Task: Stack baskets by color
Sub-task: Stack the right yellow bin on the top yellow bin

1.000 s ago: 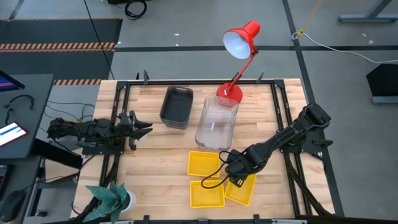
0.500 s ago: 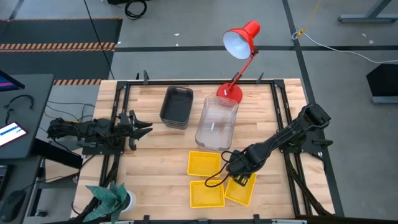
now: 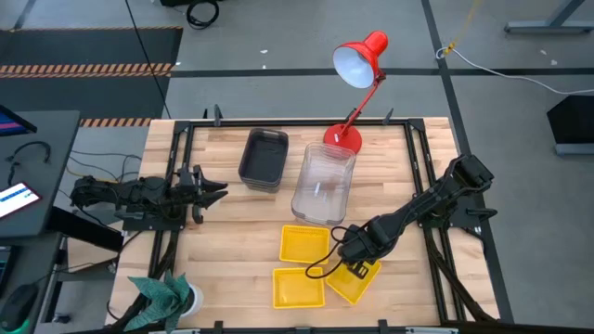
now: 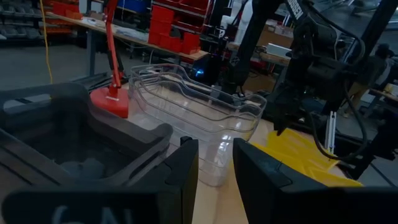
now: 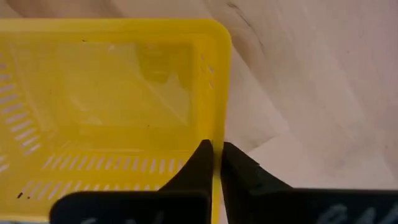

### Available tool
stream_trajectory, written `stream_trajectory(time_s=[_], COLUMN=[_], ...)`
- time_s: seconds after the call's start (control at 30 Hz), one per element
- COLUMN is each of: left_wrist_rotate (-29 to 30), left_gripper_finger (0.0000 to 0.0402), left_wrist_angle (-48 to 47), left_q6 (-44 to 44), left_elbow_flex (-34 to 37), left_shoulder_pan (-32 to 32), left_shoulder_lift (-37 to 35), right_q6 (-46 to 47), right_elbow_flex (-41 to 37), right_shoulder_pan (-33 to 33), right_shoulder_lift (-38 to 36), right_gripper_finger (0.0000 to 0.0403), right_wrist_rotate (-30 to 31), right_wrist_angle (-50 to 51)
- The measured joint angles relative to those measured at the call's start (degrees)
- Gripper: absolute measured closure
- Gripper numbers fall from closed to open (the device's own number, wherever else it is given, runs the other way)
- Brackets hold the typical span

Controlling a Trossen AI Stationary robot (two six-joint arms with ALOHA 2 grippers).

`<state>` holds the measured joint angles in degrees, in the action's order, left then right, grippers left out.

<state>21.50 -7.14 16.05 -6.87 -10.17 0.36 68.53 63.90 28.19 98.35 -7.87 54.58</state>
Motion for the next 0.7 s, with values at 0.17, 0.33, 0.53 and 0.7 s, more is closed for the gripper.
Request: stream_trajectory(time_s=[0.17, 0.33, 0.53, 0.7], left_wrist_rotate=[-2.22, -2.89, -2.91, -2.91], left_gripper_finger=[0.0294, 0.0294, 0.0294, 0.0294], left_wrist_angle=[0.00, 0.00, 0.00, 0.00], left_q6=[-0.15, -0.15, -0.15, -0.15], left_elbow_flex=[0.00, 0.00, 0.00, 0.00], left_shoulder_pan=[0.00, 0.00, 0.00, 0.00], left_shoulder_lift=[0.00, 0.00, 0.00, 0.00], right_q6=[1.62, 2.30, 7.56, 13.52], right_elbow_flex=[0.00, 0.00, 0.80, 3.55], right_shoulder_pan=[0.99, 2.28, 3.06, 3.40], right_shoulder_lift=[0.00, 0.00, -0.83, -3.36], right_gripper_finger=[0.0376, 0.0390, 0.0390, 0.0391], right_wrist_rotate=[0.31, -1.12, -4.20, -2.25], right_wrist_angle=[-1.49, -0.88, -0.88, -0.86])
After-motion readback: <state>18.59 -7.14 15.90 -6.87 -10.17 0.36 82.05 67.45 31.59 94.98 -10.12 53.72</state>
